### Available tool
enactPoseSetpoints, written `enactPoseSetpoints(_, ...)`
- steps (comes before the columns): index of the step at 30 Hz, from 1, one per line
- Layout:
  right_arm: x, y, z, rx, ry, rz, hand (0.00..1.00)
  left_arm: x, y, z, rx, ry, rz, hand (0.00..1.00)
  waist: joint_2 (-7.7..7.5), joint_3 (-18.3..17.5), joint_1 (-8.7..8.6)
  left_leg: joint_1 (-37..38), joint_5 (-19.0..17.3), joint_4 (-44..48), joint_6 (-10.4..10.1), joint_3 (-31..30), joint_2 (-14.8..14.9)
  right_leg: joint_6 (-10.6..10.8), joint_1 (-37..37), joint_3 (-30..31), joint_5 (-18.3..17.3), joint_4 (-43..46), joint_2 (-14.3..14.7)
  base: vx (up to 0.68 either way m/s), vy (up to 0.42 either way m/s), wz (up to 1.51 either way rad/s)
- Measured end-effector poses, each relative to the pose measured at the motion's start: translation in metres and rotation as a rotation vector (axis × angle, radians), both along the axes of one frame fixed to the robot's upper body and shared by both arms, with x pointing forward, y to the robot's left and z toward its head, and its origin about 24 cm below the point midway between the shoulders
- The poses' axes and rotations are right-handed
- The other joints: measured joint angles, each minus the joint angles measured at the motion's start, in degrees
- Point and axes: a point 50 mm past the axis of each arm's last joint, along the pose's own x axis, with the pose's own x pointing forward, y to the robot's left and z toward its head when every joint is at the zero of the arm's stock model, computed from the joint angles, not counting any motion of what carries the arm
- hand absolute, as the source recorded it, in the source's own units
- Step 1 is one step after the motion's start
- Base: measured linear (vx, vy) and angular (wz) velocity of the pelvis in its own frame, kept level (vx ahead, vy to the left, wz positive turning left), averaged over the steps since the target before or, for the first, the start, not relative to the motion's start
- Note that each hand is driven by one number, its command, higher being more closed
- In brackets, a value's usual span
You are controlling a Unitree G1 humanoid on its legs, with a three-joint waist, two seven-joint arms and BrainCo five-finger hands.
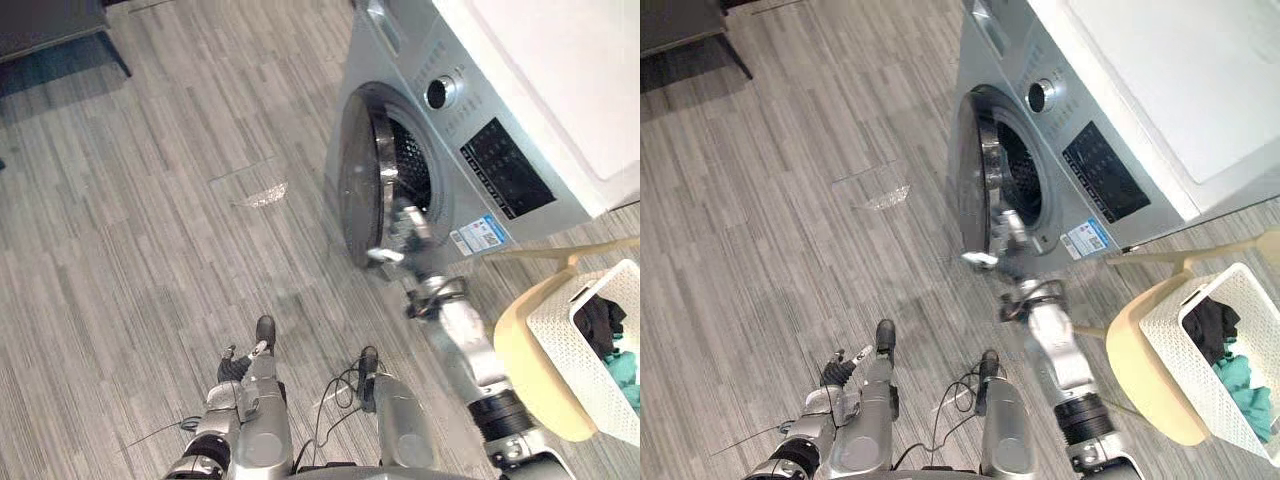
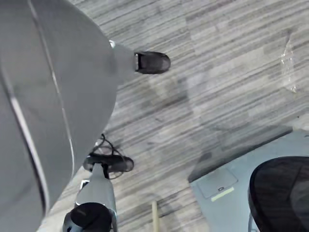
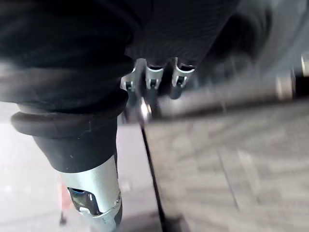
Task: Pick up the laundry basket with both hands and put the clothes into the washing machine.
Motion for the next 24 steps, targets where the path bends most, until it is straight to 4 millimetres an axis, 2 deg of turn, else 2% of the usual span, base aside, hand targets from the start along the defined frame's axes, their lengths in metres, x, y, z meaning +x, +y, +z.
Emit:
enactPoseSetpoints(3,0.007,-0.023,-0.006,-0.025,0.032,-0.151,0.0,-0.002,-0.001,-0.002,0.004,0.01,-0.007,0.0,0.27,-1.0,-0.44,-0.1,0.0,0.0,0.0,0.0,-0.1,0.0,-0.7,0.4,0.0,0.5,0.0,0.04,-0.065,-0.14)
enactPoseSetpoints(5,0.015,-0.033,-0.02,-0.04,0.108,-0.236,0.0,-0.003,-0.003,-0.002,0.007,0.012,-0.014,0.0,0.4,-1.1,-0.56,-0.1,0.0,0.0,0.0,-0.1,0.0,0.0,-0.8,0.2,-0.1,0.8,0.2,0.05,-0.072,-0.01)
enactPoseSetpoints(9,0.03,-0.036,-0.037,-0.058,0.225,-0.262,0.0,-0.002,-0.003,-0.002,0.006,0.011,-0.014,0.0,0.73,-0.9,0.17,-0.5,0.0,0.0,0.0,-0.4,-0.2,-0.1,-1.5,0.2,-0.3,1.7,-0.1,0.01,-0.049,0.04)
enactPoseSetpoints(12,0.06,-0.035,-0.032,-0.082,0.303,-0.262,0.0,0.0,-0.005,-0.001,0.0,0.001,-0.018,0.0,2.62,0.1,1.16,-1.6,0.1,0.0,0.0,-1.6,-0.4,-0.1,-2.2,-0.8,-0.3,2.6,-0.3,-0.03,-0.035,0.19)
enactPoseSetpoints(15,0.083,-0.021,-0.022,-0.119,0.357,-0.216,0.0,0.0,-0.007,-0.001,-0.026,-0.004,-0.017,0.0,5.25,1.3,4.03,-3.5,-0.1,0.1,0.2,-4.1,-0.7,-0.3,-2.8,-3.0,-0.8,3.1,-0.4,-0.04,-0.054,0.32)
enactPoseSetpoints(17,0.089,-0.011,-0.023,-0.098,0.401,-0.231,0.0,0.001,-0.008,-0.001,-0.042,-0.012,-0.009,0.0,6.2,1.8,4.93,-4.8,-0.1,0.0,0.2,-6.4,-0.8,-0.4,-3.0,-4.8,-1.5,3.6,-1.1,0.01,-0.048,0.56)
enactPoseSetpoints(18,0.086,-0.011,-0.03,-0.078,0.428,-0.242,0.0,0.002,-0.008,0.0,-0.051,-0.016,-0.001,0.0,6.14,1.8,5.29,-5.4,-0.1,0.0,0.2,-7.0,-0.8,-0.4,-2.9,-5.9,-1.8,3.9,-1.2,0.03,-0.061,0.49)
enactPoseSetpoints(20,0.086,-0.006,-0.033,-0.098,0.439,-0.219,0.0,0.004,-0.011,0.001,-0.051,-0.023,-0.012,0.0,6.17,1.8,5.48,-6.1,-0.1,0.4,0.2,-8.1,-0.9,-0.6,-2.9,-6.5,-2.0,4.0,-1.2,0.02,-0.074,0.23)
enactPoseSetpoints(24,0.082,0.045,-0.038,-0.246,0.43,-0.035,0.0,0.007,-0.013,0.002,-0.063,-0.034,-0.007,0.0,6.39,1.8,5.5,-7.6,-0.1,2.3,0.2,-9.3,-0.8,-0.9,-2.9,-7.9,-2.5,4.1,-1.1,0.0,-0.078,0.1)
